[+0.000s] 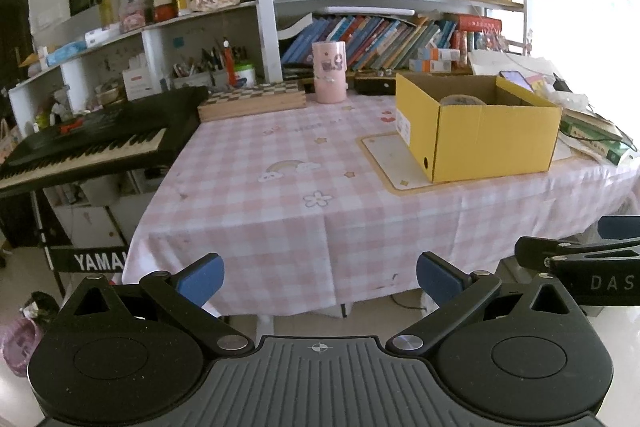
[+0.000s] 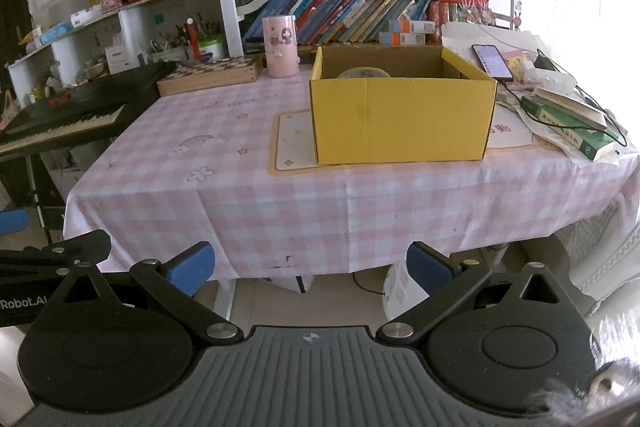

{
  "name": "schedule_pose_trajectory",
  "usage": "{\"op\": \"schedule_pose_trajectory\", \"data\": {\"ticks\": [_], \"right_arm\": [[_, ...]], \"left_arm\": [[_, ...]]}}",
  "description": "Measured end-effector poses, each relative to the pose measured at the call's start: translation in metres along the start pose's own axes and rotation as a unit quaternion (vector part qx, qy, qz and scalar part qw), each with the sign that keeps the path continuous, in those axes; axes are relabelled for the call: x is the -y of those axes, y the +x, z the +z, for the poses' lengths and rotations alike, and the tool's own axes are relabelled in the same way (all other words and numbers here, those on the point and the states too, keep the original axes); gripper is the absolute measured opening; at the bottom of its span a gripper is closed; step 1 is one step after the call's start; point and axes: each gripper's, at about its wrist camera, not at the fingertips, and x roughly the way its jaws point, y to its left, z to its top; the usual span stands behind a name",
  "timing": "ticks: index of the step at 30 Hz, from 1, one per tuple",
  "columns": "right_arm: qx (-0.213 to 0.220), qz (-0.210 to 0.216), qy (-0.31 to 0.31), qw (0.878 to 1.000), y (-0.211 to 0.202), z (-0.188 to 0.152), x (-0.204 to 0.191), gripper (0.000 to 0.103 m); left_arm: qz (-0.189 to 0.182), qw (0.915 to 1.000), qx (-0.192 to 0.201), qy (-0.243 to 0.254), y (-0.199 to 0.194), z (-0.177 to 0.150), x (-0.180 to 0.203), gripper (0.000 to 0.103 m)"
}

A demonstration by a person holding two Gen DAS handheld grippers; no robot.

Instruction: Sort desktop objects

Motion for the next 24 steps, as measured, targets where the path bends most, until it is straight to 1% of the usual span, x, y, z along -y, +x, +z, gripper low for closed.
{"op": "schedule_pose_trajectory", "data": {"ticks": [19,24], "right_arm": [[-0.003,0.004,-0.002,1.000,0.0035,0.0013,0.0003,0.103],[-0.003,0.004,-0.003,1.000,0.0035,0.0014,0.0001,0.103]], "left_arm": [[-0.003,1.0000,-0.005,0.003,0.0029,0.0001,0.0025,0.103],[-0.009,1.0000,0.003,0.003,0.0013,0.0011,0.0023,0.103]]}}
